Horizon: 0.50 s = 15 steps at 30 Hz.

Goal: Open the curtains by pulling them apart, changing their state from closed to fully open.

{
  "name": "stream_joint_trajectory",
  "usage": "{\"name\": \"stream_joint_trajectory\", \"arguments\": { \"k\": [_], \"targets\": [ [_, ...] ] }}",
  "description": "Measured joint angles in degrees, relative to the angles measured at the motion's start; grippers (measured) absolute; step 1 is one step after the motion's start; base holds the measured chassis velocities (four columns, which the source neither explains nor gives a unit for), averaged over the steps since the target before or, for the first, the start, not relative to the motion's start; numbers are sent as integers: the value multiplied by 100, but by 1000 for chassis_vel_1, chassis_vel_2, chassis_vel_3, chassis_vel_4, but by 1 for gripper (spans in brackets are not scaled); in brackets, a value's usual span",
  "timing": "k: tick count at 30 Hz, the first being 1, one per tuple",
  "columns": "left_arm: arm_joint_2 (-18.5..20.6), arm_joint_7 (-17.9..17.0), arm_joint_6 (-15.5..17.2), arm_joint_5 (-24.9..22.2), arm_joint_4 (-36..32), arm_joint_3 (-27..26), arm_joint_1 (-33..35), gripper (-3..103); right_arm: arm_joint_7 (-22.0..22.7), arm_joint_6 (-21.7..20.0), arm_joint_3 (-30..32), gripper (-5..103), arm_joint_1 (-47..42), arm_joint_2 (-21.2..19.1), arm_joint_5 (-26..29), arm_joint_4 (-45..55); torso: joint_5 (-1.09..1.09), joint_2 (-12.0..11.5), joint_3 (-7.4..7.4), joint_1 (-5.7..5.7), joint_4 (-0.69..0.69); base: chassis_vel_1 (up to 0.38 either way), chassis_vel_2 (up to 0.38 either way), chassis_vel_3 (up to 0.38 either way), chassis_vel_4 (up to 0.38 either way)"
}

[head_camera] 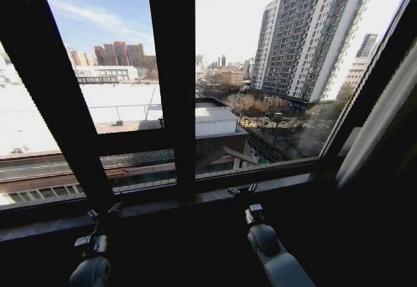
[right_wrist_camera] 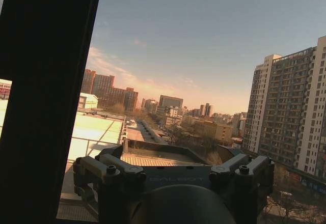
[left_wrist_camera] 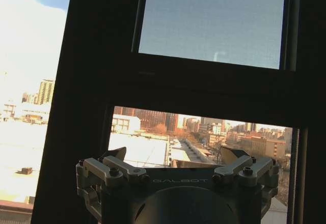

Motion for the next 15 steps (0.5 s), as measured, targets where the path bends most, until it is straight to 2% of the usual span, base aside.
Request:
{"name": "stream_joint_trajectory", "arguments": {
  "k": [8,15],
  "targets": [
    [-1,1,0,0,0,3,0,100,0,0,3,100,0,-1,0,0,2,0,0,0,-1,-70,-87,68,78],
    [-1,0,0,0,0,2,0,100,0,0,2,100,0,0,0,0,-2,0,0,0,2,0,0,0,0]
  ]
}}
